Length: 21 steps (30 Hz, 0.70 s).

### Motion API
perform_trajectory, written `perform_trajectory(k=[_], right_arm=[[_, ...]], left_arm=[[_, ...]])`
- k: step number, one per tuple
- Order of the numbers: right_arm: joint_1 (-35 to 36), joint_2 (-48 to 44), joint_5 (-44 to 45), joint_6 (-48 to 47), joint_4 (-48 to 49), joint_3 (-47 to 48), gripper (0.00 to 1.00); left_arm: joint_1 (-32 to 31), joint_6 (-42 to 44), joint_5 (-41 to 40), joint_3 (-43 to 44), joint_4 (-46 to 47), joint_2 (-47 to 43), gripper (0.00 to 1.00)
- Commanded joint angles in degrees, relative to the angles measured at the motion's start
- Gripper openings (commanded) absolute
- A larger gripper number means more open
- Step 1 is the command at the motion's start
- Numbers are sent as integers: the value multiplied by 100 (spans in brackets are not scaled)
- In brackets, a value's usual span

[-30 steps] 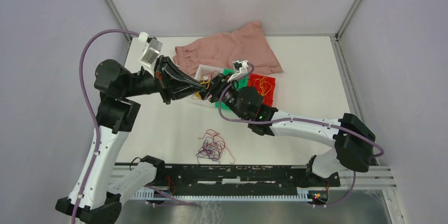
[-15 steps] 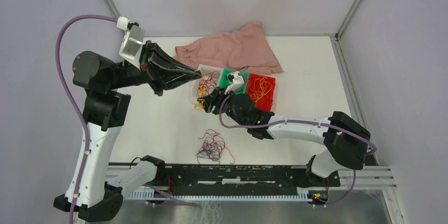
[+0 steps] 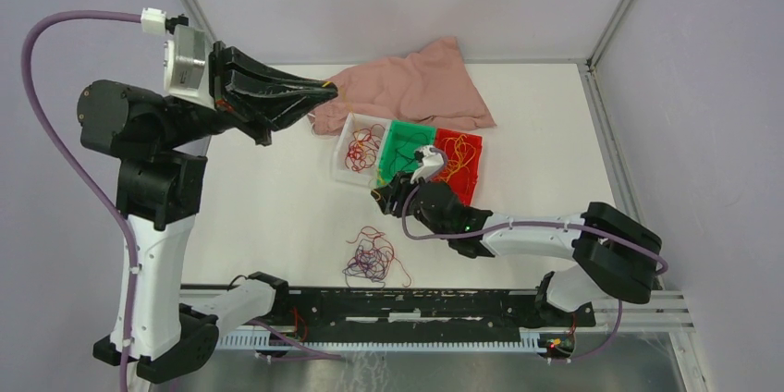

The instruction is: Untangle the cables

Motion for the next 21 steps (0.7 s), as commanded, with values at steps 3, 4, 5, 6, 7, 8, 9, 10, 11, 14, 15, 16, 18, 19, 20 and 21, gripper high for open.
perform_trajectory(k=[3, 4, 5, 6, 7, 8, 9, 10, 11, 14, 15, 16, 18, 19, 20, 21], right_arm=[[32, -420, 326, -29, 0, -344, 49], [26, -468, 354, -12, -7, -421, 48], [27, -525, 381, 5, 9, -493, 48], [25, -578, 423, 16, 20, -571, 49], [30, -634, 456, 22, 29, -644, 49], [26, -684, 499, 32, 41, -712, 50], [28, -733, 523, 28, 47, -778, 51], [27, -796, 548, 17, 31, -830, 52], [32, -860, 568, 14, 19, -889, 53], [32, -1064, 644, 25, 28, -1091, 56], [31, -1130, 690, 39, 22, -1152, 56], [27, -1218, 743, 57, 18, -1213, 56], [31, -1338, 820, 82, 23, -1328, 56], [29, -1403, 843, 90, 28, -1365, 56], [27, -1463, 867, 88, 27, -1393, 56], [20, -1530, 866, 68, 6, -1410, 56]], left_arm=[[-15, 697, -739, 577, 87, 55, 3], [-13, 813, -899, 649, 77, 68, 3], [-18, 940, -1074, 734, 75, 83, 3], [-16, 1089, -1267, 805, 78, 88, 3], [-10, 1184, -1468, 875, 106, 96, 3], [-15, 1300, -1628, 950, 123, 112, 3], [-16, 1412, -1802, 1016, 153, 122, 3], [-15, 1536, -1956, 1084, 194, 137, 3], [-12, 1646, -2108, 1151, 212, 153, 3], [-15, 1945, -2512, 1370, 226, 230, 3], [-15, 2010, -2616, 1429, 212, 251, 3], [-15, 2046, -2674, 1486, 207, 280, 3], [-20, 2067, -2658, 1551, 191, 298, 3], [-16, 2029, -2620, 1561, 178, 299, 3], [-11, 2014, -2572, 1551, 158, 299, 3], [-19, 2000, -2535, 1546, 152, 299, 3]])
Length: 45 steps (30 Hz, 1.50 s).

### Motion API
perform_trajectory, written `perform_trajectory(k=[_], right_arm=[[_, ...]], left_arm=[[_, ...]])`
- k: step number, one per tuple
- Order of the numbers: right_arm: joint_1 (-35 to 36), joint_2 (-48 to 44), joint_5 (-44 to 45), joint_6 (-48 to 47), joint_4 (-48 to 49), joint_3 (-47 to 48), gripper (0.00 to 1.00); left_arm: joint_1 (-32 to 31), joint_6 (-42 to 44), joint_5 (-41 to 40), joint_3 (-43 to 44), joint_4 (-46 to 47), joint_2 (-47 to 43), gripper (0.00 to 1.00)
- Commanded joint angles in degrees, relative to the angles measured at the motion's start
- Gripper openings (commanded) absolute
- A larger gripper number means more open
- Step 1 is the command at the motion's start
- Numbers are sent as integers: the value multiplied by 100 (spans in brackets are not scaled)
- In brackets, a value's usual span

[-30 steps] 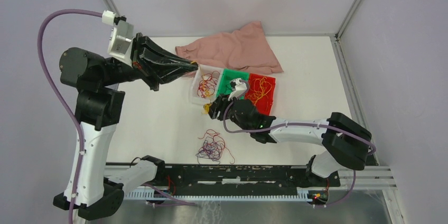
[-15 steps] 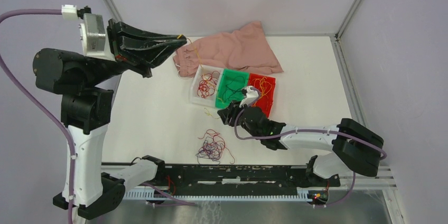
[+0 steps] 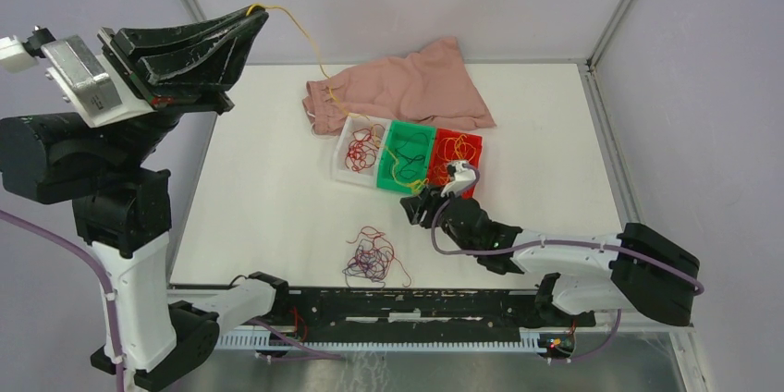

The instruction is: Untangle the cables

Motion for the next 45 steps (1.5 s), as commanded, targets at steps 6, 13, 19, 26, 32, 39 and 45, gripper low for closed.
perform_trajectory(k=[6, 13, 19, 26, 32, 39, 45], right_arm=[[-282, -1030, -422, -151, 319, -170, 60], [-953, -1639, -2619, 55, 467, 521, 65], [-1111, -1775, -3085, 288, 481, 788, 65], [-1254, -1682, -3888, 447, 565, 965, 77], [-1453, -2441, -3438, 439, -294, 665, 84], [-1565, -3391, -2922, 269, -1285, 396, 88], [-1576, -3651, -2436, -70, -1958, 535, 88]], left_arm=[[-15, 565, -332, 67, 18, 95, 3], [-15, 109, 409, -1019, -225, -23, 3], [-19, -459, 697, -1698, 106, 17, 3], [-51, 186, 324, -1804, -113, 289, 3], [-280, 1668, -1760, -1985, -405, 619, 3], [-568, 1500, -1736, -1858, -162, 1124, 3], [-849, 901, -1173, -1090, -202, 1603, 3]])
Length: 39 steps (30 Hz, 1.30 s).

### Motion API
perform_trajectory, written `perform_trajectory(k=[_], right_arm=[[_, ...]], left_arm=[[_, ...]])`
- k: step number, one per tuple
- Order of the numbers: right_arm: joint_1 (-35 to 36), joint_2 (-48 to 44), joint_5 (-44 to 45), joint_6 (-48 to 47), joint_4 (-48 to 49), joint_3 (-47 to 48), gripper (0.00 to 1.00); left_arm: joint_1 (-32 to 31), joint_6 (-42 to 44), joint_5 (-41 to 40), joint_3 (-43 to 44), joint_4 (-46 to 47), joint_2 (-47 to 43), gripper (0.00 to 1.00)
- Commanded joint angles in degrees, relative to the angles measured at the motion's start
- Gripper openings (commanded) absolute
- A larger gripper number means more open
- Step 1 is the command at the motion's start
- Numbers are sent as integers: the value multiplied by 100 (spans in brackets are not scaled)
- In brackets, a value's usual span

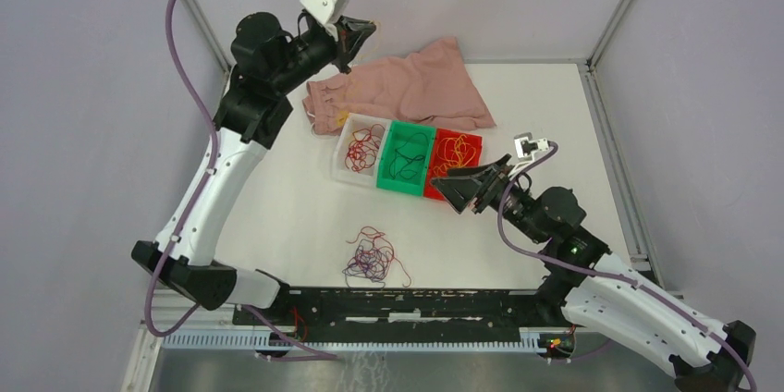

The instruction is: Untangle the cables

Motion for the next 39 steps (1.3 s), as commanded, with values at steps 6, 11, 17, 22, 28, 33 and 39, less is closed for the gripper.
perform_trajectory(k=[6, 11, 17, 22, 28, 33, 39], right_arm=[[-30, -115, 834, -395, -721, 130, 88], [-38, -279, 1397, -453, -974, 126, 88], [-38, -296, 2106, -484, -1473, 288, 87], [-38, -360, 2489, -455, -1631, 341, 87], [-47, -331, 2586, -517, -1637, 352, 87], [-56, -370, 2676, -569, -1708, 363, 87], [-73, -281, 2760, -613, -1864, 433, 87]], left_arm=[[-333, -107, 338, 1485, 153, 398, 3], [-459, -8, 427, 1870, 185, 611, 3], [-729, 36, 558, 1921, 359, 759, 3], [-899, -53, 679, 1908, 379, 912, 3], [-1097, -90, 696, 1915, 387, 1108, 3], [-1131, -92, 659, 1983, 360, 1247, 3], [-1146, -51, 645, 2157, 323, 1374, 3]])
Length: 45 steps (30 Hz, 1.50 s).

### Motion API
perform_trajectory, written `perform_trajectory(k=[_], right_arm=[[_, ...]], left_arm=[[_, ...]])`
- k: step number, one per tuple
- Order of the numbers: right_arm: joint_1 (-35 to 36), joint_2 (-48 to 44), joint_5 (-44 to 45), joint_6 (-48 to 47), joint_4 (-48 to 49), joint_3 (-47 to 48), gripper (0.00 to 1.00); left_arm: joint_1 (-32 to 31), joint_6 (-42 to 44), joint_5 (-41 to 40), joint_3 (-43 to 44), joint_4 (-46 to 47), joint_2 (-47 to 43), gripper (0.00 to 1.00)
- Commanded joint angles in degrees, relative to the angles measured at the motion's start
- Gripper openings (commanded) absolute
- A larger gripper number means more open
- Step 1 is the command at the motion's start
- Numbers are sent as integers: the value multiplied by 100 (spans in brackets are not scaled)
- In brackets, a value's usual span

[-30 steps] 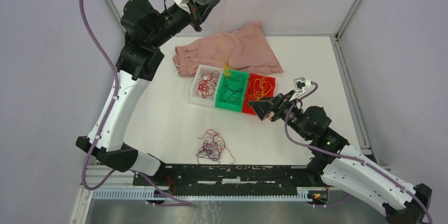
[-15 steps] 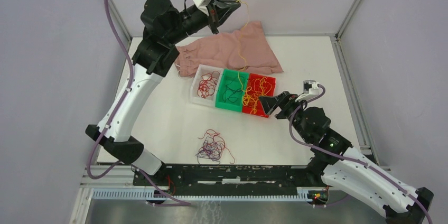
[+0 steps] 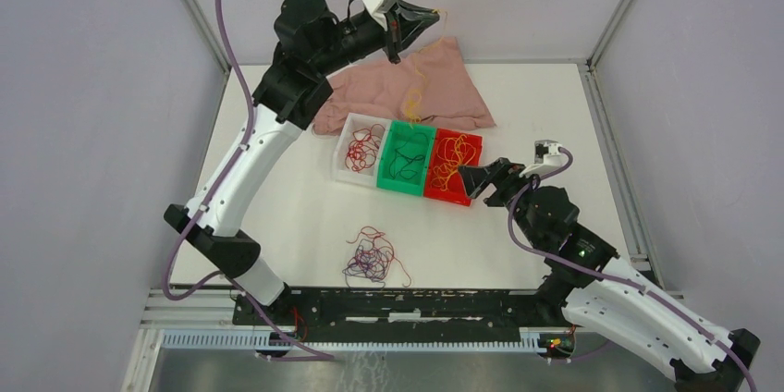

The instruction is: Untangle the cables

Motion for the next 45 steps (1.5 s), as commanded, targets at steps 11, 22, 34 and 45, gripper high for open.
perform_trajectory(k=[11, 22, 34, 45], right_arm=[[-49, 109, 200, -248, -120, 375, 86], [-84, -15, 326, -323, -302, 361, 87], [-128, -162, 394, -345, -358, 282, 87], [-172, -269, 448, -333, -368, 249, 88]], left_arm=[[-145, -100, 115, 654, 373, 334, 3], [-373, -82, 170, -246, 439, 315, 3], [-495, -279, 35, 115, 381, 654, 3], [-601, 116, -337, 633, 492, 957, 3]])
